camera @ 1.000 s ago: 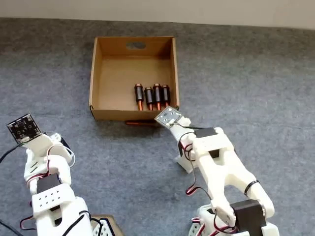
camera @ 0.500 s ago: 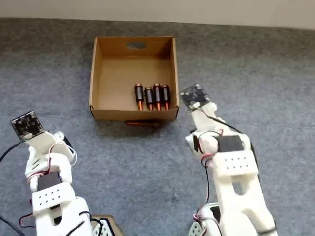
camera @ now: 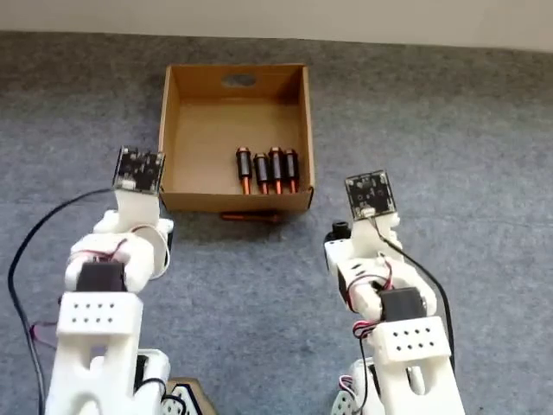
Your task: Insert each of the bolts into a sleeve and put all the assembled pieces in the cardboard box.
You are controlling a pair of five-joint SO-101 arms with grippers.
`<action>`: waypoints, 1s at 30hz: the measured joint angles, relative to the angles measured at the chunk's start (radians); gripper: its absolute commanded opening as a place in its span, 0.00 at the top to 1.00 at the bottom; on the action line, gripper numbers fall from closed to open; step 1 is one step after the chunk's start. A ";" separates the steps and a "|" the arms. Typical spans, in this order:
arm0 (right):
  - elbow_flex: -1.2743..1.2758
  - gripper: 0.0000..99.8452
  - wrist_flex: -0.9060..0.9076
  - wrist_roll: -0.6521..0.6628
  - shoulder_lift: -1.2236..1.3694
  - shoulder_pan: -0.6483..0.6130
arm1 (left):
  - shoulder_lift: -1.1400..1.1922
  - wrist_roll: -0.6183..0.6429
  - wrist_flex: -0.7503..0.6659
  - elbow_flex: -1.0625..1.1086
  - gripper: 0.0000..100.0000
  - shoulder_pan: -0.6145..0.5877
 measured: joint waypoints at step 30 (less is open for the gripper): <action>0.319 1.00 -0.020 -0.117 -0.514 0.109 | 1.324 0.566 0.279 -1.031 0.85 0.600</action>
